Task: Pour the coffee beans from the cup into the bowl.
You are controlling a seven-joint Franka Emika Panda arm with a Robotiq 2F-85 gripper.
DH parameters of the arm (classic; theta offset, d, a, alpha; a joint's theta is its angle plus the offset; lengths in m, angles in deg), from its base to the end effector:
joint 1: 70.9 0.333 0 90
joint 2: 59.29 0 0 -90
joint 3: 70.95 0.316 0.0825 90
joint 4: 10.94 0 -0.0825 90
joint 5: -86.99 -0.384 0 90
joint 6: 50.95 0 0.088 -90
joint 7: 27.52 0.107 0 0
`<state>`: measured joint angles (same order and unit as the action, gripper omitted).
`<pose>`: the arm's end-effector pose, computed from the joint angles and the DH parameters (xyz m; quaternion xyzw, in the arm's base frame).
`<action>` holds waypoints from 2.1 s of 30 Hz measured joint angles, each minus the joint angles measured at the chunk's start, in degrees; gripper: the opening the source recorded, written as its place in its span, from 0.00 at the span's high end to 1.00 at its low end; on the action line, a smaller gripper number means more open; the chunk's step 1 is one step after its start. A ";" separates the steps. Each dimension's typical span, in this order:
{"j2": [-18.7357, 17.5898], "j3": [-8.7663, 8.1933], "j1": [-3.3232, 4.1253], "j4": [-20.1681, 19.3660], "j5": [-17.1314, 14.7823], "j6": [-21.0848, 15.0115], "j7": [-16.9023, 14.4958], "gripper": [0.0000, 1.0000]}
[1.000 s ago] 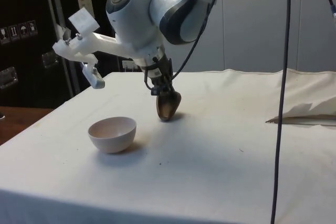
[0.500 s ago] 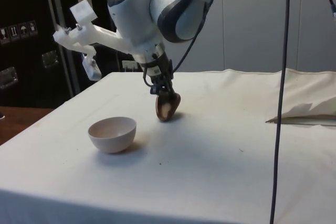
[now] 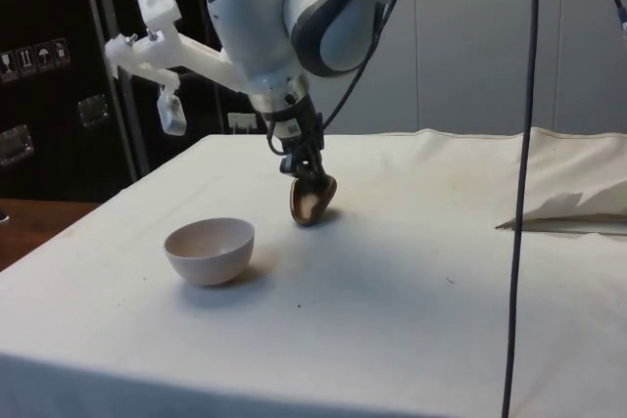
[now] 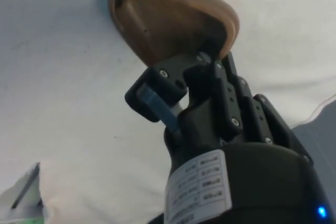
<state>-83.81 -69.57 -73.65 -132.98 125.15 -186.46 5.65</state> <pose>0.5544 -0.0206 0.1908 0.9748 -0.0375 -0.0314 0.2177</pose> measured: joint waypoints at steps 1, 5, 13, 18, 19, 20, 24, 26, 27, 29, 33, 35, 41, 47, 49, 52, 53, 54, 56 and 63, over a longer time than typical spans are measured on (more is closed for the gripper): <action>0.00 -0.17 0.00 -0.06 -0.34 -0.40 -0.34 1.00; 0.00 -1.20 0.00 -0.34 -2.35 -2.35 -2.29 1.00; 0.00 -2.64 0.00 -0.86 -5.56 -5.50 -5.44 1.00; 0.00 -3.32 0.00 -1.20 -7.28 -7.16 -7.22 1.00; -0.06 -3.50 0.00 -1.26 -7.73 -7.62 -7.68 1.00; -0.06 -3.61 0.00 -1.32 -8.08 -7.96 -8.02 1.00; -0.23 -4.41 0.00 -1.60 -10.43 -10.03 -10.37 1.00; -0.23 -4.53 0.00 -1.66 -10.94 -10.43 -10.89 1.00; -0.23 -4.64 0.00 -1.78 -11.40 -10.89 -11.34 1.00; -0.29 -5.10 0.00 -1.95 -12.78 -12.09 -12.78 1.00; -0.34 -5.56 -0.06 -2.18 -14.90 -13.69 -14.84 1.00; -0.40 -5.73 -0.06 -2.23 -15.53 -14.21 -15.47 1.00; -0.57 -6.47 -0.06 -2.52 -19.31 -16.90 -19.25 1.00; -1.03 -6.93 -0.06 -2.58 -22.92 -18.33 -22.80 1.00; -1.26 -7.16 -0.06 -2.64 -25.27 -19.02 -25.10 1.00; -1.72 -7.22 -0.11 -2.64 -28.59 -19.82 -27.90 0.99; -1.72 -7.22 -0.11 -2.64 -28.59 -19.82 -27.90 0.96; -1.95 -7.28 -0.11 -2.64 -29.34 -20.05 -28.53 0.96; -2.29 -7.28 -0.11 -2.64 -30.71 -20.68 -29.68 0.86; -2.64 -7.28 -0.11 -2.64 -33.58 -21.20 -32.14 0.45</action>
<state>-86.45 -76.85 -73.77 -135.62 91.58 -207.66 -26.49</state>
